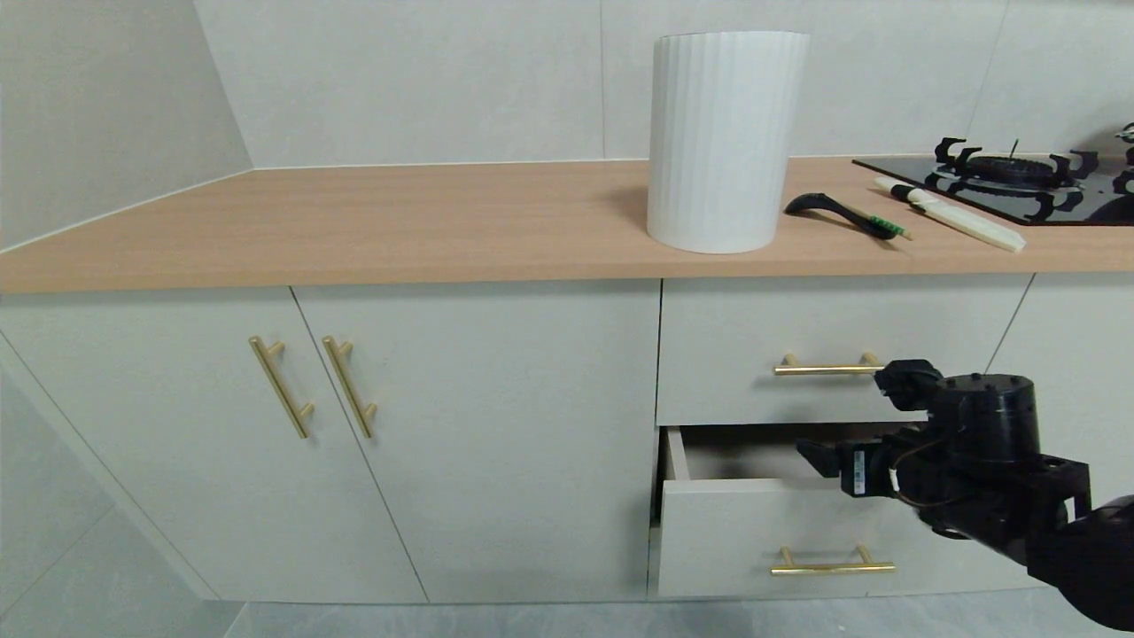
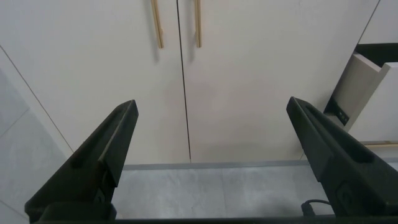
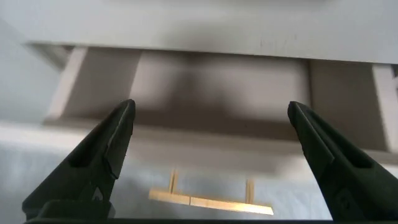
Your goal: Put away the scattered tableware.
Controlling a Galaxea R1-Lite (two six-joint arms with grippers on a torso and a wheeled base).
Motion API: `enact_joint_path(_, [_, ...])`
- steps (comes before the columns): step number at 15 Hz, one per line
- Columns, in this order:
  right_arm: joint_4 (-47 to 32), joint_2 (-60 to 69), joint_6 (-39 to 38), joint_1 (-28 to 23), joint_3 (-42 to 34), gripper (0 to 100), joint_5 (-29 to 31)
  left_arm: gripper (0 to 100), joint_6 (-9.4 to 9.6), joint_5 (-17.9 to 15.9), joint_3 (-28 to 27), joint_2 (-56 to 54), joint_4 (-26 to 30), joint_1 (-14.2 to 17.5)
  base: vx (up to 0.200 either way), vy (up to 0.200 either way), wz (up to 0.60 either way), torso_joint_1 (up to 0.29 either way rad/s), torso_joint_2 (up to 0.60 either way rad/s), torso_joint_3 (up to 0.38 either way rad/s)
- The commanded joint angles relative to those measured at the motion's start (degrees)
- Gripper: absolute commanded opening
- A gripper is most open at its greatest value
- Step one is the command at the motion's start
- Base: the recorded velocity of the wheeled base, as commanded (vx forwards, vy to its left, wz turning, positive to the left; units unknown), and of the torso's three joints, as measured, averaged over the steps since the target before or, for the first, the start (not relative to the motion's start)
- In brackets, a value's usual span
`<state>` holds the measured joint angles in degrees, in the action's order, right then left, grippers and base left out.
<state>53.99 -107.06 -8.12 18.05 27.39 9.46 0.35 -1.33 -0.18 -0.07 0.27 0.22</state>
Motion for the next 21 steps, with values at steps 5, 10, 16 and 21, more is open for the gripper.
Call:
enact_joint_path(5, [5.07,-10.45,-0.58,0.05,-0.59,100,2.41,100,0.0,0.01,0.01,0.07,0.0,0.04,0.0,0.0,0.0,0.0,0.0,0.0])
enact_joint_path(10, [2.43,-7.02,-0.23,0.05,-1.46,100,1.97,100,0.0,0.01,0.01,0.07,0.0,0.04,0.0,0.0,0.0,0.0,0.0,0.0])
enact_joint_path(16, [-15.14,4.23,0.65,0.14,-0.41,100,-2.87,100,0.0,0.01,0.01,0.07,0.0,0.04,0.0,0.0,0.0,0.0,0.0,0.0])
enact_joint_path(21, [-29.91,9.32,3.99,0.14,1.35,100,-6.03,100,0.0,0.01,0.01,0.07,0.0,0.04,0.0,0.0,0.0,0.0,0.0,0.0])
